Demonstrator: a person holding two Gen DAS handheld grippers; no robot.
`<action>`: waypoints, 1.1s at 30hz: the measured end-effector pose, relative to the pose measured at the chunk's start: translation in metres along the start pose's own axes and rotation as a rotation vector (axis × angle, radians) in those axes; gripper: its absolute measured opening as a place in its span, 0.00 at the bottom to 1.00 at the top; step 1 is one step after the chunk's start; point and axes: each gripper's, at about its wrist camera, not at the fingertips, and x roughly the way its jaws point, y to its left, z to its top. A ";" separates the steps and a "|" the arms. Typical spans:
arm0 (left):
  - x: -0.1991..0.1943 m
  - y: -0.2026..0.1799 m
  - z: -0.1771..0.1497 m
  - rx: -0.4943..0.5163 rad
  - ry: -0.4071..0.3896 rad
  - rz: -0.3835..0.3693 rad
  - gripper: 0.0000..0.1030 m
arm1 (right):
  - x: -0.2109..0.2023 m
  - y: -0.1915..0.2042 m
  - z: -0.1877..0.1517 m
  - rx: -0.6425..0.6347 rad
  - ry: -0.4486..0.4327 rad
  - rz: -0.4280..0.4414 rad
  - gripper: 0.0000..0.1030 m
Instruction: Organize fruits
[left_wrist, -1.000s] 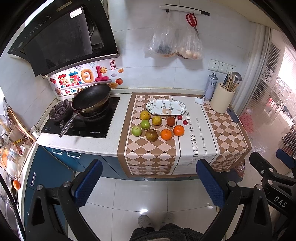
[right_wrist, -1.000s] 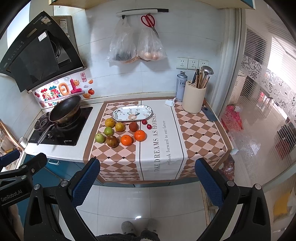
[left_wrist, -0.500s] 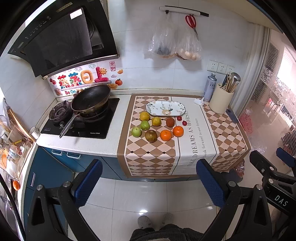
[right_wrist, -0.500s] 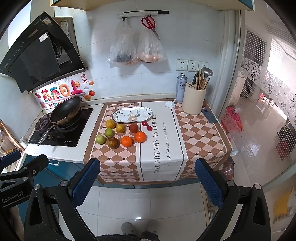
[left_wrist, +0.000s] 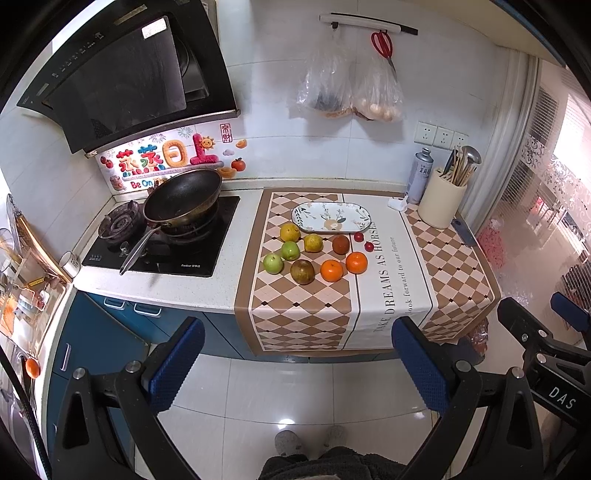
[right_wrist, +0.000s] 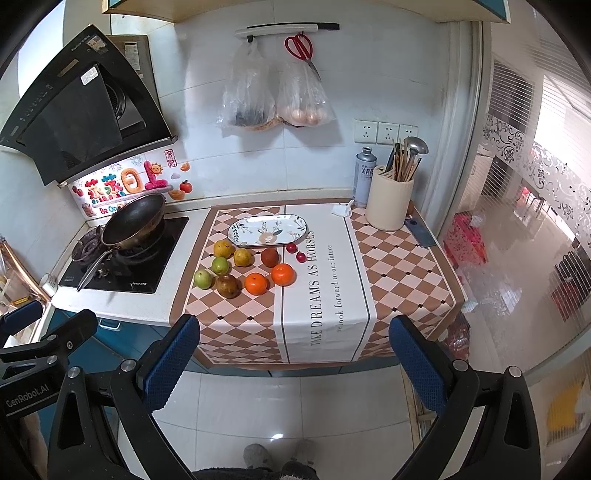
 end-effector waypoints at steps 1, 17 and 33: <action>0.000 0.000 0.000 0.000 0.000 0.000 1.00 | 0.000 0.000 0.001 0.000 0.000 0.001 1.00; -0.009 0.000 0.005 -0.004 -0.002 -0.003 1.00 | -0.001 0.003 0.005 -0.003 -0.009 0.005 1.00; 0.028 -0.011 0.029 -0.045 -0.065 0.051 1.00 | 0.046 -0.014 0.015 0.025 -0.035 0.050 1.00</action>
